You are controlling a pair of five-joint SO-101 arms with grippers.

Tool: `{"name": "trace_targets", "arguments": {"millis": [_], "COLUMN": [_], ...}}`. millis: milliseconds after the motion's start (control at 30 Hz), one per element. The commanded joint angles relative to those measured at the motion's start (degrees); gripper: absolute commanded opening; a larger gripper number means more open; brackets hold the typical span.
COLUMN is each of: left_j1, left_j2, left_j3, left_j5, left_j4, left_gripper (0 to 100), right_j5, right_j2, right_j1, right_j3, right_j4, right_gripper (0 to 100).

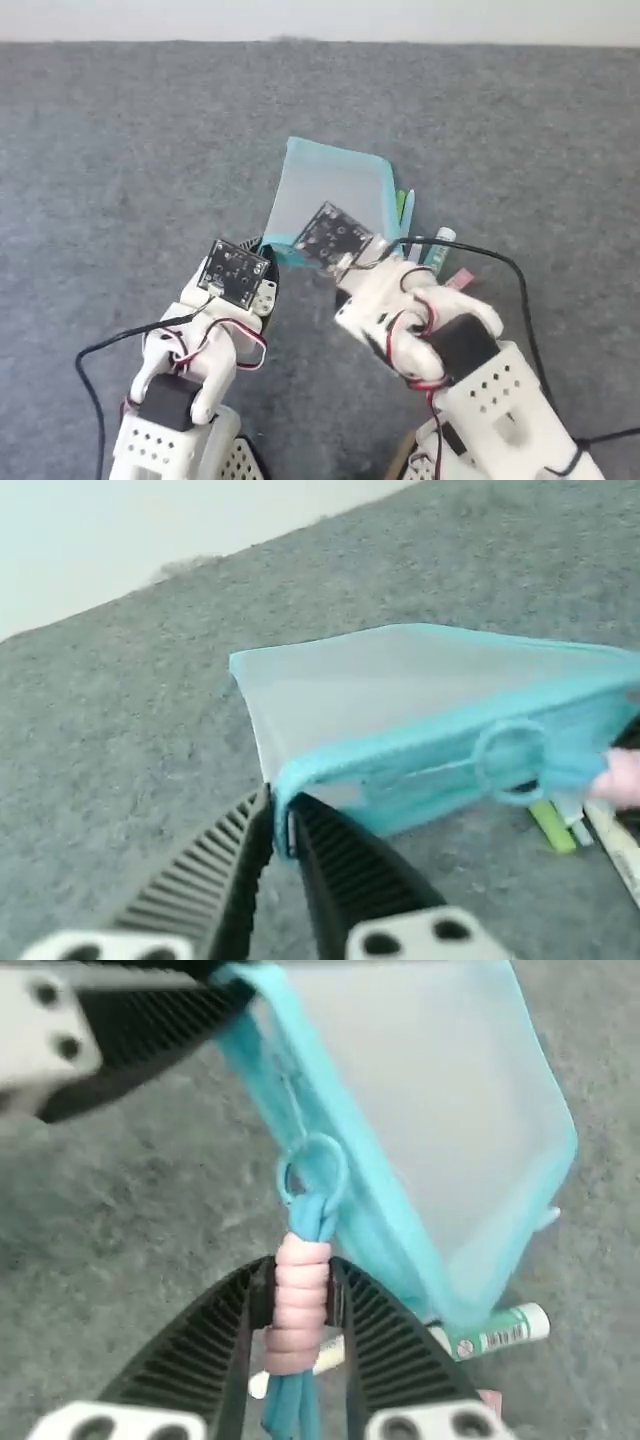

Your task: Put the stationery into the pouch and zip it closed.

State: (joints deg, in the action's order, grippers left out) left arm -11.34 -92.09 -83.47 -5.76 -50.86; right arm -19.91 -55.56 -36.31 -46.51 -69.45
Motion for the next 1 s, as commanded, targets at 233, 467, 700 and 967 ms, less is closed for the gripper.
{"name": "trace_targets", "arguments": {"millis": [233,467,700,967], "left_j1": [7.56,7.65,9.32,12.57], "left_j2": [-0.97,-0.97,-0.97,-0.62], "left_j3": [0.57,0.66,0.92,0.66], "left_j5": [2.73,2.9,2.9,6.15], "left_j4": [2.02,1.93,2.2,4.84], "left_gripper": [1,1,1,1], "right_j5": [-2.11,-3.16,-2.9,-2.81], "right_j2": [-2.33,-2.33,-2.33,-2.33], "right_j1": [8.04,10.59,10.59,10.51], "right_j3": [0.26,0.35,0.53,0.53], "right_j4": [-1.89,-4.09,-4.97,-5.67], "right_gripper": [0.7,0.7,0.7,0.9]}}
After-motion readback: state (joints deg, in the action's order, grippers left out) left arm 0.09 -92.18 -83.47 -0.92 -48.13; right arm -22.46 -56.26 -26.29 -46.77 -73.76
